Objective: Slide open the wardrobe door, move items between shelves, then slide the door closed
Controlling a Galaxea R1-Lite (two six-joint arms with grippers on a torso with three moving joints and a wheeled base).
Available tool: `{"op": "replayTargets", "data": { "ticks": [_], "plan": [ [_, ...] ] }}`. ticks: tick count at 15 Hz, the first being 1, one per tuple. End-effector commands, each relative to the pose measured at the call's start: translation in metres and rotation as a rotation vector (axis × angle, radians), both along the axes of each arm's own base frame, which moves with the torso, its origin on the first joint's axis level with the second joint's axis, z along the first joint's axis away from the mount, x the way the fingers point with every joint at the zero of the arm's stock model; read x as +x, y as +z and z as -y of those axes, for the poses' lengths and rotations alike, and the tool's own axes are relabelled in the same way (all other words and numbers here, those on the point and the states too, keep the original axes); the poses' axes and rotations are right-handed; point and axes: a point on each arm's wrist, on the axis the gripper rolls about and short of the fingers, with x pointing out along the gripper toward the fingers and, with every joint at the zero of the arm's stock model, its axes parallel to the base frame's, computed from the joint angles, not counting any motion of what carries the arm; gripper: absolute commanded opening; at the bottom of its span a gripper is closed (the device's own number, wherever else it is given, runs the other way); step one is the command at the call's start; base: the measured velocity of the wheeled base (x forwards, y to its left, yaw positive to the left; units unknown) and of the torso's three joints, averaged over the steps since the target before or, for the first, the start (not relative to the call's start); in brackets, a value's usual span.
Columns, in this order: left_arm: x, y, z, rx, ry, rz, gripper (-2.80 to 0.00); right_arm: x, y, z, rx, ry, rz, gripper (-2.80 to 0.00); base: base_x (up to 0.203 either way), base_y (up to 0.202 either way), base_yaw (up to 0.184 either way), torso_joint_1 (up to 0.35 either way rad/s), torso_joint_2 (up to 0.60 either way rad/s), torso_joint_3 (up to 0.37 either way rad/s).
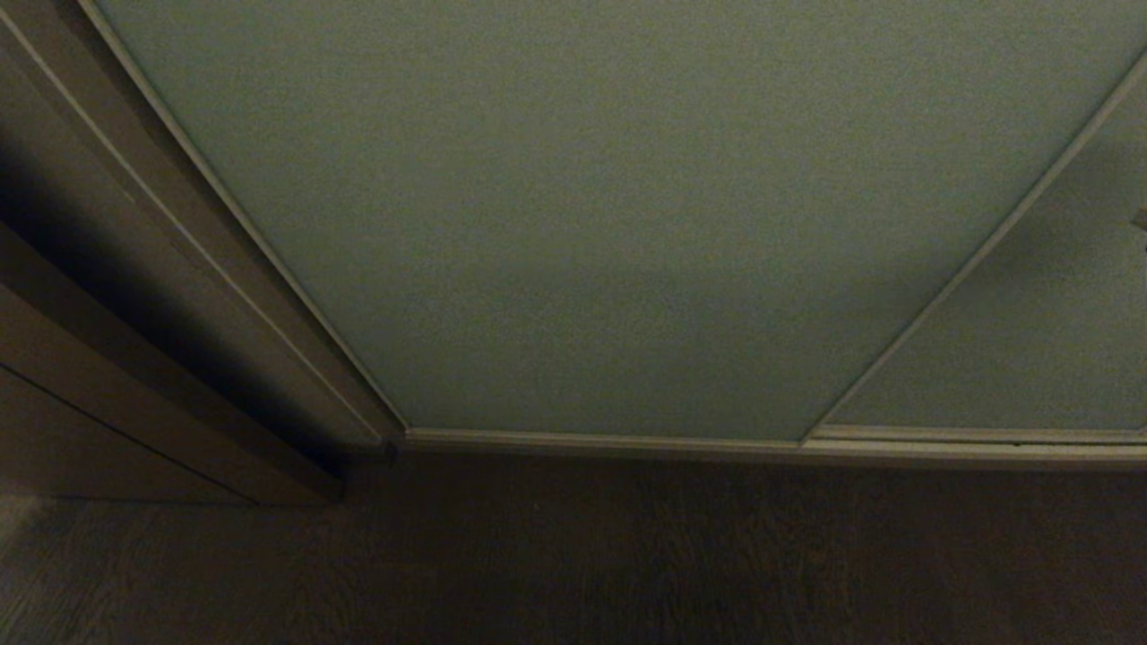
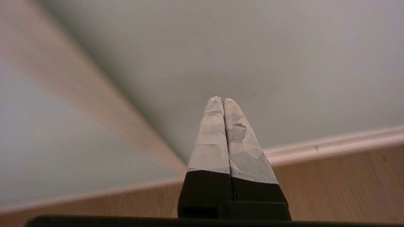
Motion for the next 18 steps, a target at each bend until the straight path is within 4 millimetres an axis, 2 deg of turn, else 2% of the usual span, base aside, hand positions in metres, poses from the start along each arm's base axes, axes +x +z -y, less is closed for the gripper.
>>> {"op": "replayTargets", "data": {
  "ticks": [1,5,7,8,10,12,16,18],
  "plan": [
    [0.0,0.0,0.0,0.0,0.0,-0.001,-2.8,0.037,-0.02,0.017,0.009,0.001,-0.014,-2.8,0.0,0.0,0.0,0.0,0.0,0.0],
    [0.0,0.0,0.0,0.0,0.0,-0.001,-2.8,0.051,-0.025,0.015,0.009,0.022,-0.014,-2.8,0.0,0.0,0.0,0.0,0.0,0.0],
    [0.0,0.0,0.0,0.0,0.0,-0.001,-2.8,0.046,-0.023,0.01,0.01,0.027,-0.013,-2.8,0.0,0.0,0.0,0.0,0.0,0.0],
    [0.0,0.0,0.0,0.0,0.0,-0.001,-2.8,0.036,-0.02,0.005,0.008,0.032,-0.013,-2.8,0.0,0.0,0.0,0.0,0.0,0.0],
    [0.0,0.0,0.0,0.0,0.0,-0.001,-2.8,0.001,-0.009,-0.016,-0.022,0.073,0.003,-2.8,0.0,0.0,0.0,0.0,0.0,0.0],
    [0.0,0.0,0.0,0.0,0.0,-0.001,-2.8,-0.043,-0.008,-0.04,-0.065,0.125,0.002,-2.8,0.0,0.0,0.0,0.0,0.0,0.0],
    [0.0,0.0,0.0,0.0,0.0,-0.001,-2.8,-0.149,-0.035,-0.092,-0.174,0.228,0.039,-2.8,0.0,0.0,0.0,0.0,0.0,0.0],
    [0.0,0.0,0.0,0.0,0.0,-0.001,-2.8,-0.201,-0.063,-0.108,-0.21,0.262,0.06,-2.8,0.0,0.0,0.0,0.0,0.0,0.0]
  ]
}}
